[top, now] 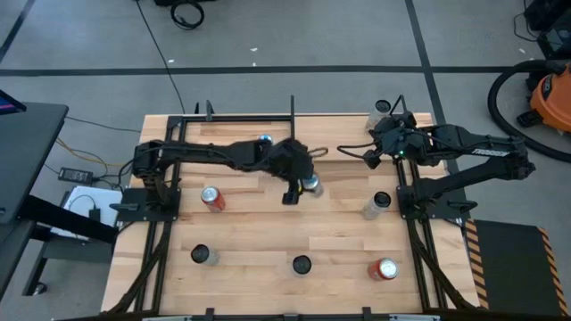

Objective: Place canned beverage on shelf
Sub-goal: Put the bottom blue soda can on the shelf

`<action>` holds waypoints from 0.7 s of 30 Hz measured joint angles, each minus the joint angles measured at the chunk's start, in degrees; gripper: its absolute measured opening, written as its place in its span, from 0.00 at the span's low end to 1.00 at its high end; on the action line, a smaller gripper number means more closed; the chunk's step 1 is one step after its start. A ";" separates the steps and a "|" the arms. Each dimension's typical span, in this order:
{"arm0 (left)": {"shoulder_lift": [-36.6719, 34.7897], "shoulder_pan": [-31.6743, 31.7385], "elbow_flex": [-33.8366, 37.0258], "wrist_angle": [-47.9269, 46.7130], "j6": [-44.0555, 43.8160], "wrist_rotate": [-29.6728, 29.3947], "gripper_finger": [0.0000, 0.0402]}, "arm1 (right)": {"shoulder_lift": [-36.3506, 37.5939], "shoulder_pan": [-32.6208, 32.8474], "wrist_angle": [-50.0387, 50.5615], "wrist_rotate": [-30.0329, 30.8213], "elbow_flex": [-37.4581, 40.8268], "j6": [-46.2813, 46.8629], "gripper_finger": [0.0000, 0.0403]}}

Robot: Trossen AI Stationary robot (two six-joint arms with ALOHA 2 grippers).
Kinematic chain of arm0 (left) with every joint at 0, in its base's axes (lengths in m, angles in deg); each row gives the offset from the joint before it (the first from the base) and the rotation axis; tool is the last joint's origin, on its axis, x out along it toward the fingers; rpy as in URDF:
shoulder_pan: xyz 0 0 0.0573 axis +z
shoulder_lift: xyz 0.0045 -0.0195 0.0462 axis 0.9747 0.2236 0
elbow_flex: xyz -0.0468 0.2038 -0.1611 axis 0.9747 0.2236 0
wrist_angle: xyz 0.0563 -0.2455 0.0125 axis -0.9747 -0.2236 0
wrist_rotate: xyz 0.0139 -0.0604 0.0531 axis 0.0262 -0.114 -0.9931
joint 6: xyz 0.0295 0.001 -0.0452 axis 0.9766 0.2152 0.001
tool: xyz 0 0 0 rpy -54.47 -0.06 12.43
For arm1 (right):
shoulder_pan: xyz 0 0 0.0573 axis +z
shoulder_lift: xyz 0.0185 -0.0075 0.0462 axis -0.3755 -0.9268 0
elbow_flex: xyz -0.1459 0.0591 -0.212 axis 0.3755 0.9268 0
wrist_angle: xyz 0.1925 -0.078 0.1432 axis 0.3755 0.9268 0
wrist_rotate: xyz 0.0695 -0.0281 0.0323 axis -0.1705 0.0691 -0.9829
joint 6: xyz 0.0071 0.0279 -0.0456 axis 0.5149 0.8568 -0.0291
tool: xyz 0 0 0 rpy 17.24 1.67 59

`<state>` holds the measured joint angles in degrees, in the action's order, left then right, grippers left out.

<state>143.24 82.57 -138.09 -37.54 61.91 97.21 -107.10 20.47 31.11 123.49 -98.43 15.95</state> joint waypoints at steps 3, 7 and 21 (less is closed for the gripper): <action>-0.02 2.12 -4.41 -2.85 1.52 -0.05 0.61 | 0.00 0.00 -0.24 0.00 0.00 0.09 0.02; -0.05 5.78 -9.50 -5.66 2.12 -0.04 0.61 | 0.00 0.00 -0.36 0.00 0.00 0.63 0.02; 0.86 18.72 -13.96 -4.43 3.54 7.42 0.61 | -0.02 0.00 -7.68 -0.07 2.62 -0.85 0.02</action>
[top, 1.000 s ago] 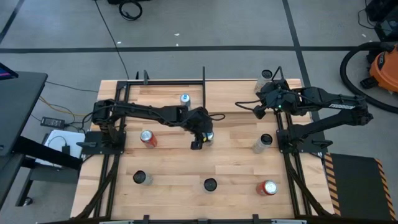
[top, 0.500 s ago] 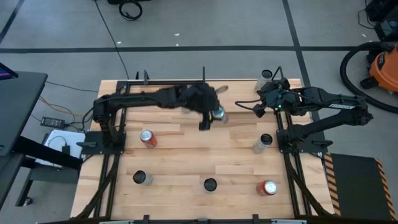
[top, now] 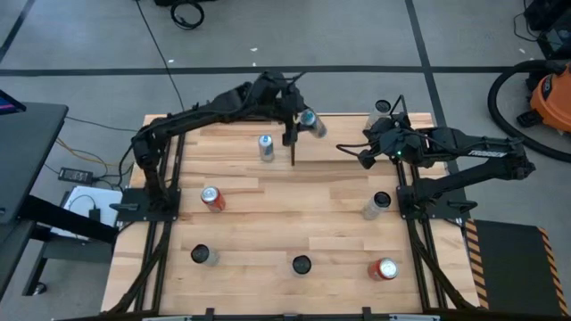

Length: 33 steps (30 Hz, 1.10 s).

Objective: Place canned beverage on shelf
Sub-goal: Put the bottom blue soda can on the shelf

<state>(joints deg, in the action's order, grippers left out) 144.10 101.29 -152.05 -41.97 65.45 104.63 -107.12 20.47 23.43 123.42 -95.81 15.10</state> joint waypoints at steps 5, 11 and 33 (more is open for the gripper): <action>3.43 1.83 0.02 1.15 -0.46 1.62 0.61 | 0.00 0.00 -0.98 -0.15 0.00 0.00 0.02; 8.62 2.00 0.04 3.09 1.44 1.73 0.61 | -0.02 0.00 -0.98 -0.17 0.00 0.00 0.02; 11.60 2.53 -0.84 -4.20 -1.40 1.58 0.62 | -0.01 0.00 -0.72 -0.63 0.00 -0.98 0.02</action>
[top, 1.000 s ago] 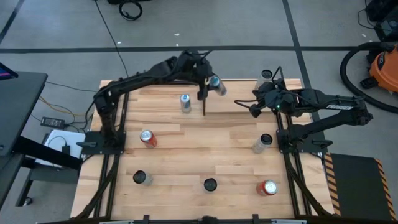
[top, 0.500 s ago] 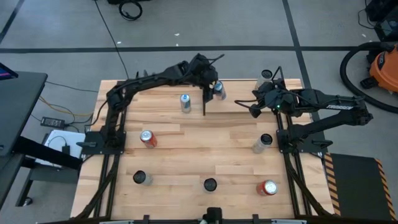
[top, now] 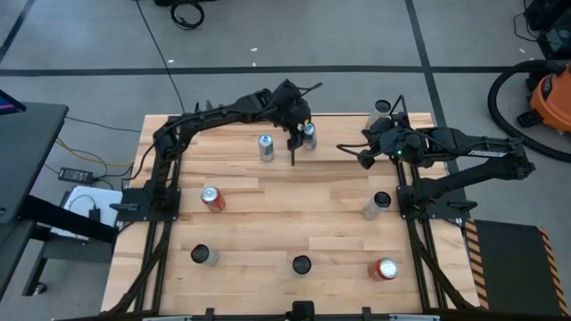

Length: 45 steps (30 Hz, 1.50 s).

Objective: Place canned beverage on shelf
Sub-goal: Put the bottom blue soda can on the shelf

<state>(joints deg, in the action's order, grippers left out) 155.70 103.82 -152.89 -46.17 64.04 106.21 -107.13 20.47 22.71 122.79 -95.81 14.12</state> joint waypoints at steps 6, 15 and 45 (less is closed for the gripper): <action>0.00 0.05 0.00 -0.40 -0.05 0.11 0.62 | 0.00 0.00 0.00 0.00 0.00 -0.02 0.02; 0.96 -0.01 0.07 -1.27 0.87 -0.46 0.62 | -0.01 0.00 0.02 0.00 0.00 -0.04 0.02; -0.67 -0.25 0.04 1.27 0.85 -0.59 0.71 | 0.01 0.01 -0.03 -0.05 0.00 -2.02 0.02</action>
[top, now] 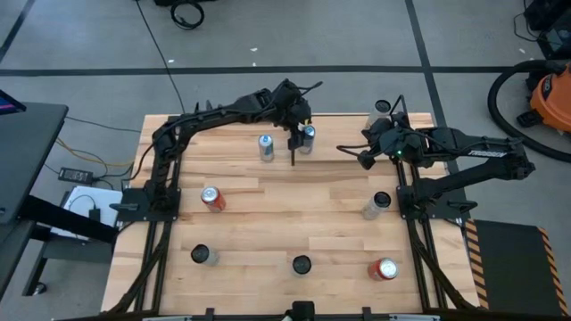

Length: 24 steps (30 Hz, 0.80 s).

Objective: Place canned beverage on shelf
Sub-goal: Put the bottom blue soda can on the shelf

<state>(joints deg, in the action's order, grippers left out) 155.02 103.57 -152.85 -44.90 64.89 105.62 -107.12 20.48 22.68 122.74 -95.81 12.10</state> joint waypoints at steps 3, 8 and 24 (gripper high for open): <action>-1.26 -0.17 0.02 -0.36 0.02 0.00 0.71 | 0.00 -0.01 -0.60 0.00 0.02 -2.34 0.02; -4.36 -1.06 0.02 -0.39 0.03 -0.01 0.71 | -0.17 0.00 -2.86 -1.23 0.02 -4.04 0.02; -13.95 -3.55 0.00 -5.77 0.68 0.01 0.71 | -6.03 -0.05 -2.83 -8.71 0.02 -5.92 0.32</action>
<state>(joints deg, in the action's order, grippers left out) 141.08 100.02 -152.85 -50.67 65.57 105.63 -113.15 20.43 19.84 114.04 -95.79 6.18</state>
